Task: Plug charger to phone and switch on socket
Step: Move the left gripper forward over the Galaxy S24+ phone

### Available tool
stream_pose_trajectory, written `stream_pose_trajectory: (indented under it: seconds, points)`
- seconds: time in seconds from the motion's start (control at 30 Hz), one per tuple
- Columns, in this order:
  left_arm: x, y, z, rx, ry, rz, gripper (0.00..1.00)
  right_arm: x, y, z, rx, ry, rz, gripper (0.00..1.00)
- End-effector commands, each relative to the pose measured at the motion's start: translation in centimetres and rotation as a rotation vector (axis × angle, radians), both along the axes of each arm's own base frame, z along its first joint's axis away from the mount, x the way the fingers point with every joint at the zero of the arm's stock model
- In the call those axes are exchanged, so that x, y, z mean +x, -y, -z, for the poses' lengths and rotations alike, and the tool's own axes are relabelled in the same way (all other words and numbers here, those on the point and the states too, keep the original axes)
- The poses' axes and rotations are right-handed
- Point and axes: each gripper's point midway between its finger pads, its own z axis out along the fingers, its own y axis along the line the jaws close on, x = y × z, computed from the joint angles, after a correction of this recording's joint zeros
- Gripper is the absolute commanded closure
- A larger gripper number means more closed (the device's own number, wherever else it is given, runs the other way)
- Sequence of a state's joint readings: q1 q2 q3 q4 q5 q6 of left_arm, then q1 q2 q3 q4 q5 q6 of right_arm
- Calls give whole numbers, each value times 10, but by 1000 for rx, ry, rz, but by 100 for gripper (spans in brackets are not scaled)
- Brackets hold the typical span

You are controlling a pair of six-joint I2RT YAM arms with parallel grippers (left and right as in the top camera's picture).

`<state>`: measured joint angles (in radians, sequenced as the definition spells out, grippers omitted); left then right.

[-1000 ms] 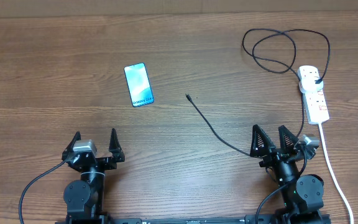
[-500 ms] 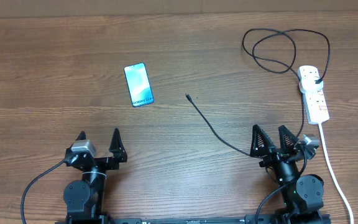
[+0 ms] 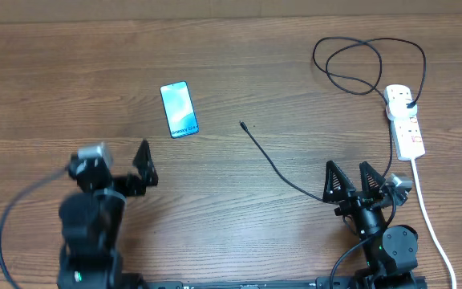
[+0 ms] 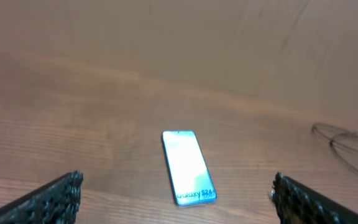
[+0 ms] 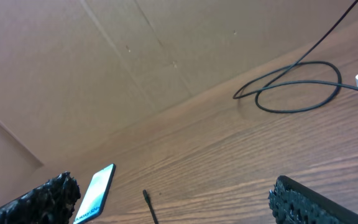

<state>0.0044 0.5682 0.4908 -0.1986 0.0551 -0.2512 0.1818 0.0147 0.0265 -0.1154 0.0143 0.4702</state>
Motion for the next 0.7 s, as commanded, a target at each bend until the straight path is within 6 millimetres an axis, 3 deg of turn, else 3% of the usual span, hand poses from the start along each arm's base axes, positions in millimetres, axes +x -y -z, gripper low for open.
stream_pose_trajectory:
  seconds: [0.0,0.17,0.37,0.67]
  points:
    - [30,6,-11,41,-114,13,0,0,1,-2,-5,14,4,0]
    - [70,27,-8,83,-310,46,0,0,1,-2,-5,14,4,0]
    - [113,57,16,137,-534,63,0,0,1,-2,-5,14,4,0]
    - [164,104,57,38,-550,220,0,0,1,-2,-5,14,4,0]
